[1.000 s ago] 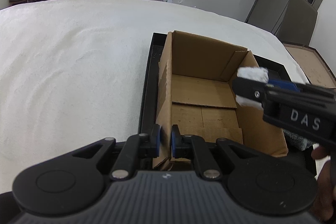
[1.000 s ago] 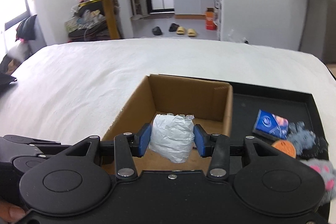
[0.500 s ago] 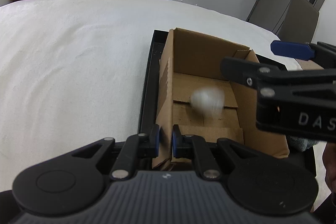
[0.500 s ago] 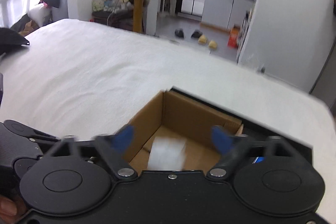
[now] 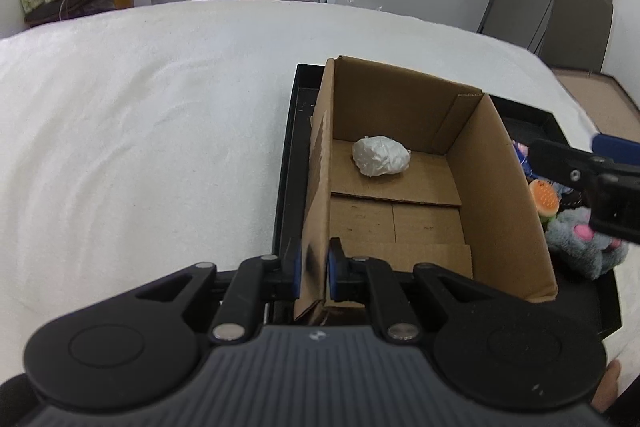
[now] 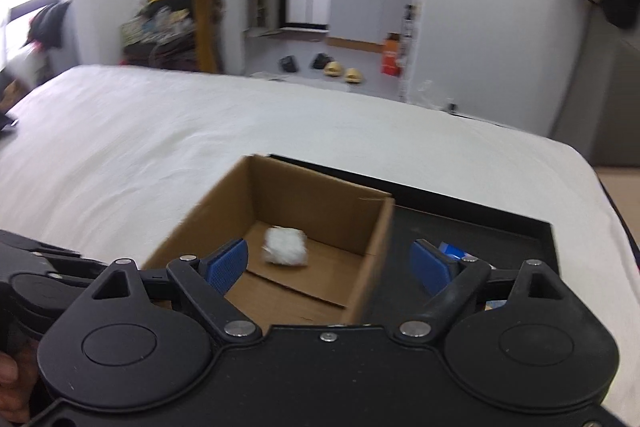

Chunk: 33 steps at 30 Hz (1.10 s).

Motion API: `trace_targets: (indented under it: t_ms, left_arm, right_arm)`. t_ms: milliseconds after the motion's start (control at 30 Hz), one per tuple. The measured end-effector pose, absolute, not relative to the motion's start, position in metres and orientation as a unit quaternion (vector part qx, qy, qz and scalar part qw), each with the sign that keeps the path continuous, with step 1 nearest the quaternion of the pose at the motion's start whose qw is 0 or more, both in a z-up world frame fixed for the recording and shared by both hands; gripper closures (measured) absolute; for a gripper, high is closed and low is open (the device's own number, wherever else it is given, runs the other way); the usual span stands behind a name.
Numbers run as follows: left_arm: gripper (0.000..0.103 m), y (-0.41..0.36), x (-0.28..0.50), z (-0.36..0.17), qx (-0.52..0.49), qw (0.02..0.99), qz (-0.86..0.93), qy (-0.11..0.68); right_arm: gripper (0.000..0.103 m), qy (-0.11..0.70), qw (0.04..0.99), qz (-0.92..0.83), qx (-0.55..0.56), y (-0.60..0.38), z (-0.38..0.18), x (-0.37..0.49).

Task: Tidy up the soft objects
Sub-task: 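Move the right gripper to the grey plush mouse and grasp it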

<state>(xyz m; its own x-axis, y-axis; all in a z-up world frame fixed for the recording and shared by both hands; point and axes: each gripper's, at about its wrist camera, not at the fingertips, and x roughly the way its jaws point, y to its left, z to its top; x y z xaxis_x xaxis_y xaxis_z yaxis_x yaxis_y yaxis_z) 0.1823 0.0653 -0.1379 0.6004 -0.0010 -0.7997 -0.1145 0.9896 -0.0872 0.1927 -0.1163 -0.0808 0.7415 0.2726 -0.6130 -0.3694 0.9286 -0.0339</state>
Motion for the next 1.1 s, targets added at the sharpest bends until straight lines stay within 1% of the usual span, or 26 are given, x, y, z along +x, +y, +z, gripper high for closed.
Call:
trace_targets:
  t_ms: [100,167,200,233,300,333,500,533,633,800,867,1100]
  left_arm:
    - [0.091,0.062,0.183,-0.135,-0.055,0.892,0.033,0.447]
    - [0.087,0.059,0.183,-0.134,-0.051,0.892,0.035,0.448]
    - [0.079,0.057,0.184,-0.134,-0.050,0.893,0.035,0.447]
    - [0.069,0.056,0.184,-0.133,-0.051,0.894,0.034,0.444]
    - [0.058,0.054,0.182,-0.131,-0.050,0.897,0.038,0.437]
    - [0.054,0.053,0.182,-0.130,-0.046,0.898,0.042,0.435]
    - [0.048,0.048,0.184,-0.127,-0.035,0.898,0.062,0.434]
    - [0.047,0.047,0.184,-0.127,-0.032,0.897,0.065,0.435]
    - [0.046,0.043,0.185,-0.128,-0.018,0.895,0.077,0.440]
    - [0.044,0.037,0.187,-0.129,-0.002,0.892,0.095,0.442]
    - [0.044,0.033,0.188,-0.129,0.006,0.890,0.101,0.445]
    - [0.044,0.013,0.197,-0.129,0.042,0.885,0.116,0.449]
  right_arm:
    - [0.015,0.322,0.936,0.136,-0.045,-0.129,-0.090,0.192]
    - [0.015,0.323,0.940,0.108,-0.033,-0.136,-0.099,0.194]
    - [0.015,0.324,0.941,0.092,-0.028,-0.139,-0.103,0.195]
    - [0.015,0.326,0.942,0.077,-0.024,-0.142,-0.108,0.196]
    - [0.015,0.333,0.942,0.046,-0.013,-0.149,-0.117,0.198]
    - [0.015,0.335,0.942,0.031,-0.004,-0.153,-0.121,0.198]
    - [0.014,0.351,0.934,-0.011,0.067,-0.176,-0.133,0.196]
    - [0.013,0.351,0.933,-0.017,0.076,-0.180,-0.133,0.194]
    - [0.006,0.348,0.932,-0.035,0.098,-0.190,-0.134,0.193]
    - [0.004,0.364,0.917,-0.060,0.153,-0.215,-0.141,0.196]
    - [0.000,0.378,0.905,-0.072,0.181,-0.228,-0.148,0.199]
    - [0.000,0.398,0.877,-0.111,0.246,-0.264,-0.166,0.205]
